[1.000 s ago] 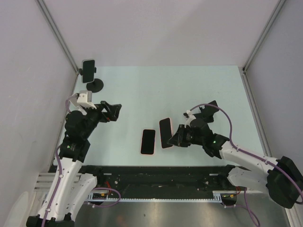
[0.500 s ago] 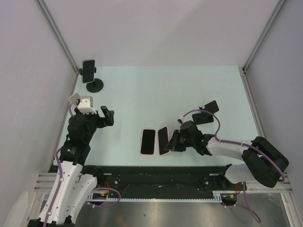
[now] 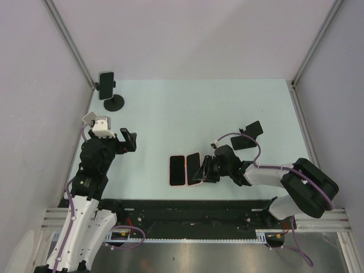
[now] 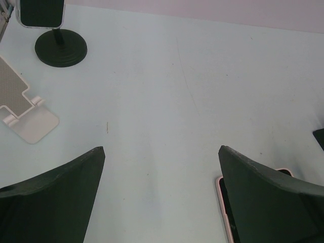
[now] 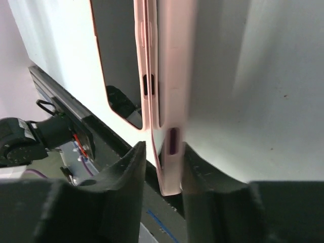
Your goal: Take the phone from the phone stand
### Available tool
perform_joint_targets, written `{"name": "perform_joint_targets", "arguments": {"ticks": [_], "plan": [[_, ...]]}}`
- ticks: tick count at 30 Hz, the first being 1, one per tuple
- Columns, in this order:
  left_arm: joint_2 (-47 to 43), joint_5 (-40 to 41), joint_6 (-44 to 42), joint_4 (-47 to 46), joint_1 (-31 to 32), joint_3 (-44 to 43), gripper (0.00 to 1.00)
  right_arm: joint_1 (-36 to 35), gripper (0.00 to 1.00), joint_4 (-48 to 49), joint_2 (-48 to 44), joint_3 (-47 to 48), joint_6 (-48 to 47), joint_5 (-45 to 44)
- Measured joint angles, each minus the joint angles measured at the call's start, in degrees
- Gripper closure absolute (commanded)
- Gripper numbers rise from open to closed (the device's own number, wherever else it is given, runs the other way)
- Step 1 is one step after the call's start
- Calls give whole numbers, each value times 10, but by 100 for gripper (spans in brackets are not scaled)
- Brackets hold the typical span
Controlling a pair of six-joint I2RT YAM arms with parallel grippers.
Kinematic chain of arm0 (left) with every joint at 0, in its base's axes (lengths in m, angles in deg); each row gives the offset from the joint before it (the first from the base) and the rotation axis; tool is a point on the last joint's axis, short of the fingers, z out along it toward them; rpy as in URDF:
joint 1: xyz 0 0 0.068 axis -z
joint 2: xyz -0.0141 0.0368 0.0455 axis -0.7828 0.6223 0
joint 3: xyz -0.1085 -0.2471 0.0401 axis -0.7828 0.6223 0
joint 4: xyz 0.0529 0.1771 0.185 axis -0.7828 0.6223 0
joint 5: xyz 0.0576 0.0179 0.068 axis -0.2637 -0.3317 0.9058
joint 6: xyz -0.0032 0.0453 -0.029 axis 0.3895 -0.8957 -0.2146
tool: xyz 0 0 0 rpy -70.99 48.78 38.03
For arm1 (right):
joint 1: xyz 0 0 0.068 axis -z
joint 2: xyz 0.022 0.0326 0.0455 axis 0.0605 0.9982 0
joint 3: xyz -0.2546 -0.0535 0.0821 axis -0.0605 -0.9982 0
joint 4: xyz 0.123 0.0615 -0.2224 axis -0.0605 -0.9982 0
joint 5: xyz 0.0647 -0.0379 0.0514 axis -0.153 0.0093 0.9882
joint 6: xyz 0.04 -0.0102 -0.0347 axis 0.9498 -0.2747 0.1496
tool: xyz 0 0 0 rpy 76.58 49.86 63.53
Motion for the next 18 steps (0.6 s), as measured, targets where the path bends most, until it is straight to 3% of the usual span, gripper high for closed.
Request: {"name": "perform_joint_targets", "arguments": {"ticks": [11, 18], "plan": [[0, 0, -1, 0, 0, 0, 0, 11, 20, -63, -19, 7, -29, -7], [0, 0, -1, 0, 0, 0, 0, 11, 18, -133, -21, 49, -87, -49]]}}
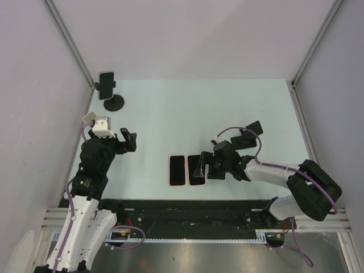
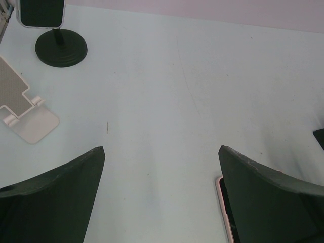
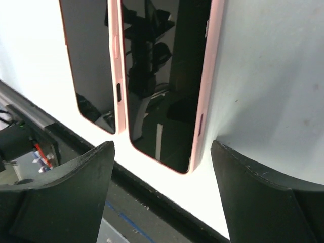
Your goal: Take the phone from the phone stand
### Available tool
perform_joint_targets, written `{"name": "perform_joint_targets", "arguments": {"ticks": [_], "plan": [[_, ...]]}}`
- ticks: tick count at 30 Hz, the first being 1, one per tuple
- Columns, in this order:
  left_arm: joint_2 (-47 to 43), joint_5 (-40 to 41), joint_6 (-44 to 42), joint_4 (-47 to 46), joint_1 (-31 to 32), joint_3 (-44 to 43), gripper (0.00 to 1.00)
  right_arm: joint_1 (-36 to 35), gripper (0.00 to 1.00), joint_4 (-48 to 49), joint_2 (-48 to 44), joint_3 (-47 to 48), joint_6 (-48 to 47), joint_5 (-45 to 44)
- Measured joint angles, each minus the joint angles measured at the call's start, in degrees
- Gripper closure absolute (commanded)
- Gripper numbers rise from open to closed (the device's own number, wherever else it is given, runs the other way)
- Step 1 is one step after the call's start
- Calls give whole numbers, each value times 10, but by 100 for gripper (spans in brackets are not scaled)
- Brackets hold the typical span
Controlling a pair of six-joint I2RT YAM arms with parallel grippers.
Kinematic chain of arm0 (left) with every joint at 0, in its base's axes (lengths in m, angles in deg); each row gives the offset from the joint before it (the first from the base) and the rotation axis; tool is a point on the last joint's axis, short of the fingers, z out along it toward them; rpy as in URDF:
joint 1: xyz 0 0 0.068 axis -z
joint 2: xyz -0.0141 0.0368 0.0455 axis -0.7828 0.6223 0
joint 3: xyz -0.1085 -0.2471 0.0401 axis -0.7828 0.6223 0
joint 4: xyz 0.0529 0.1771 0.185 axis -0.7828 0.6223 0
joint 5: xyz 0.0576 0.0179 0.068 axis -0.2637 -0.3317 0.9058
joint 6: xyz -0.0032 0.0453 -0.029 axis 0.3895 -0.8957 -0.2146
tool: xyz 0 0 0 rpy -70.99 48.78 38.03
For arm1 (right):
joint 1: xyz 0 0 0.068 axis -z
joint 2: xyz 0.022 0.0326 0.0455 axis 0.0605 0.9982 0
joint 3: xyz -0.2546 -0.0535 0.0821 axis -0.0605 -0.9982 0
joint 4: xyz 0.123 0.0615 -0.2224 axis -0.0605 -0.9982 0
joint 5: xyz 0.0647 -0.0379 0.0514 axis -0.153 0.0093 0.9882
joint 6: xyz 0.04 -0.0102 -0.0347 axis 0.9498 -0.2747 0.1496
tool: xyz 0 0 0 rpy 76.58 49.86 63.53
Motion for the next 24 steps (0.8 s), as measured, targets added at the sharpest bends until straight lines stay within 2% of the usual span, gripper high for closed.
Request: {"name": "perform_joint_targets", "arguments": {"ticks": [3, 8, 21, 24], "plan": [[0, 0, -1, 0, 0, 0, 0, 0, 19, -30, 5, 18, -24, -23], [0, 0, -4, 0, 1, 0, 0, 0, 30, -33, 30, 40, -49, -38], [0, 0, -4, 0, 3, 0, 0, -15, 31, -7, 83, 78, -65, -31], [0, 0, -4, 0, 3, 1, 0, -19, 29, -6, 83, 78, -65, -33]]}}
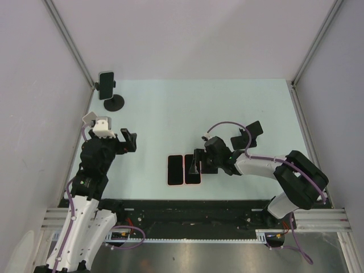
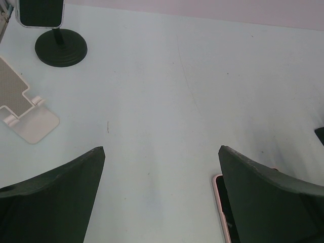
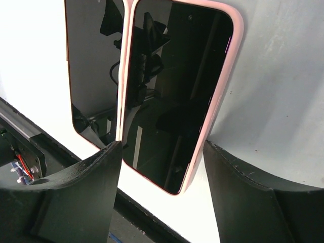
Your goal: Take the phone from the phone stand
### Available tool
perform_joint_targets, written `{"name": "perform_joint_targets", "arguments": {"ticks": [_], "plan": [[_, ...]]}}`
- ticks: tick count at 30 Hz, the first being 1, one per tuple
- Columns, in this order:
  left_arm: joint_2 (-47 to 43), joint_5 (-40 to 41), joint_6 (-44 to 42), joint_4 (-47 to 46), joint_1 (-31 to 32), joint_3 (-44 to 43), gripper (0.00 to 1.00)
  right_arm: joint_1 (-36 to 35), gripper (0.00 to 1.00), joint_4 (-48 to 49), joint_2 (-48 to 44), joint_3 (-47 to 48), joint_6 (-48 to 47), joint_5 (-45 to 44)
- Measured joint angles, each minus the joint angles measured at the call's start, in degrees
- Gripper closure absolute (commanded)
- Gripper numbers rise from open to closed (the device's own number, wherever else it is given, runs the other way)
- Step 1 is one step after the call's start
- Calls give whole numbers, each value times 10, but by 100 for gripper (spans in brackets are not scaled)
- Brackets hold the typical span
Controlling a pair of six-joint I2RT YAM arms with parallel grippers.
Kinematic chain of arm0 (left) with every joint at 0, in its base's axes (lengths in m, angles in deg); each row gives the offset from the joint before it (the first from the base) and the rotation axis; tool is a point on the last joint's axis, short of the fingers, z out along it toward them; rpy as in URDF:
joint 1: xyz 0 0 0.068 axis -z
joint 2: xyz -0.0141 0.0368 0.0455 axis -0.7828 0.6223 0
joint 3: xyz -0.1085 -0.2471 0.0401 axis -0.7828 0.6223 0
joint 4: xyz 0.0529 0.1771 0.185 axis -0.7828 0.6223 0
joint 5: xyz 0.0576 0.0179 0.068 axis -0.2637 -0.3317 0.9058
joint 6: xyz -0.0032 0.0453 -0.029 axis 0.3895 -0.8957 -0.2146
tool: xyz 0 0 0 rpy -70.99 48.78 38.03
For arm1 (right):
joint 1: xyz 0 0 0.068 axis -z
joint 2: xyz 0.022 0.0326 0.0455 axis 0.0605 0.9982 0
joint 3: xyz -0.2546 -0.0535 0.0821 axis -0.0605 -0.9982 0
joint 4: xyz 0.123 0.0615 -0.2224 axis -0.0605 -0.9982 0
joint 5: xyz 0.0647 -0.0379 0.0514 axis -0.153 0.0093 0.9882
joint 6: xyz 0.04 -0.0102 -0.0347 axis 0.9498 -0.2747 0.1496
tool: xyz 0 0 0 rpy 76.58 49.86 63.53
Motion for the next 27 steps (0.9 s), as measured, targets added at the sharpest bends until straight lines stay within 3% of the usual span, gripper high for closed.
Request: {"name": "perform_joint_targets", "arguments": {"ticks": [7, 11, 15, 19, 24, 27], "plan": [[0, 0, 0, 2, 0, 3, 0, 9, 11, -28, -20, 2, -12, -8], [-1, 0, 0, 2, 1, 4, 0, 57, 11, -73, -84, 2, -30, -22], [-1, 0, 0, 3, 3, 5, 0, 167, 12, -101, -188, 4, -52, -34], [-1, 0, 0, 4, 8, 6, 0, 322, 16, -119, -268, 8, -64, -33], [-1, 0, 0, 4, 10, 6, 0, 493, 24, -112, -300, 3, -59, -10], [-2, 0, -3, 4, 13, 6, 0, 546, 28, -94, -301, -16, -48, 6]]}}
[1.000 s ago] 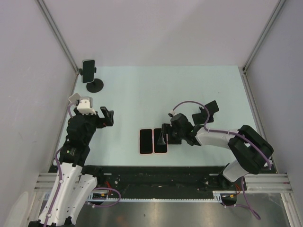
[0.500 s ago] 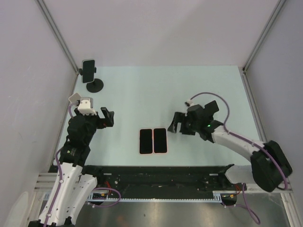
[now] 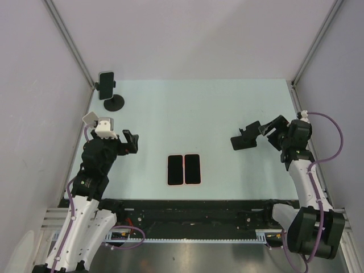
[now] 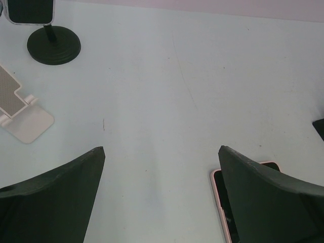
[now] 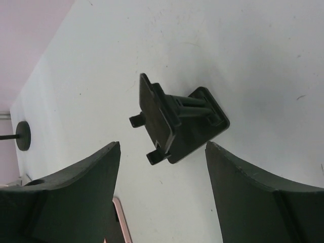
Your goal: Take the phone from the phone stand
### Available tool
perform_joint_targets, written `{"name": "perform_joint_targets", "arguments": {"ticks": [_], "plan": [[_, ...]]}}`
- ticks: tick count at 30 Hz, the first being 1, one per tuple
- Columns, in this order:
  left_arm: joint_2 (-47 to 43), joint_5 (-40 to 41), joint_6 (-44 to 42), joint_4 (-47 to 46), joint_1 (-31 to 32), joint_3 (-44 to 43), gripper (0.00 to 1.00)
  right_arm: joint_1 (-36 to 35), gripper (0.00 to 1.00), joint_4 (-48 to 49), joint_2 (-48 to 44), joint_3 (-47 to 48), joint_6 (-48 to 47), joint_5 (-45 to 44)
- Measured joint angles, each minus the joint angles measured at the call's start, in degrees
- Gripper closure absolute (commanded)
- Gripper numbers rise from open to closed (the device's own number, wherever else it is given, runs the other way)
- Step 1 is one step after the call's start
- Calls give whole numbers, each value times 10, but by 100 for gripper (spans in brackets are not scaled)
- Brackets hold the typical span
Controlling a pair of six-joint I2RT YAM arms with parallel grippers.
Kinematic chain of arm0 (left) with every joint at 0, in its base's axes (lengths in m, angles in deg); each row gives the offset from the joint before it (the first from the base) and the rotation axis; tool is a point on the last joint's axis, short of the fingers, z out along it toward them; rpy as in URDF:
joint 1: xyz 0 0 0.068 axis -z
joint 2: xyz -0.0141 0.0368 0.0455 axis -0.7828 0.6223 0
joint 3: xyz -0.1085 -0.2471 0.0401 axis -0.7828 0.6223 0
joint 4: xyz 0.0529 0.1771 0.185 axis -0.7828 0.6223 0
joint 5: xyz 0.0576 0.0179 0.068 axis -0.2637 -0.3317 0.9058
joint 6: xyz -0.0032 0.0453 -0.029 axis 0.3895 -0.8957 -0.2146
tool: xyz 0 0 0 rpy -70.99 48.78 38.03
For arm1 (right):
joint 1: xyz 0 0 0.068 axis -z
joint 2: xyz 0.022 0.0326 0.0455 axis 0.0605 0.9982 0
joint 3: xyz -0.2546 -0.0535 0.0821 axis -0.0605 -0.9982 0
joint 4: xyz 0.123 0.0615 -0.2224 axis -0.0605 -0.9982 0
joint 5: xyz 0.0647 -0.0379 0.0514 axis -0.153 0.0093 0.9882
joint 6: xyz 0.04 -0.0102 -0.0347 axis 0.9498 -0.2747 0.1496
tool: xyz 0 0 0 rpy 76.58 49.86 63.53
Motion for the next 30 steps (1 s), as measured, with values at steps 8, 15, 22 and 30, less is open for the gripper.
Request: {"name": "perform_joint_targets", "arguments": {"ticks": [8, 15, 22, 30], "plan": [[0, 0, -1, 0, 3, 0, 0, 25, 43, 75, 44, -52, 17, 53], [1, -4, -2, 0, 7, 0, 0, 25, 58, 160, 99, -73, 19, 96], [11, -31, -6, 0, 10, 0, 0, 26, 97, 222, 129, -75, 13, 123], [82, -80, -6, -4, 47, -2, 0, 11, 100, 255, 129, -78, 7, 151]]}}
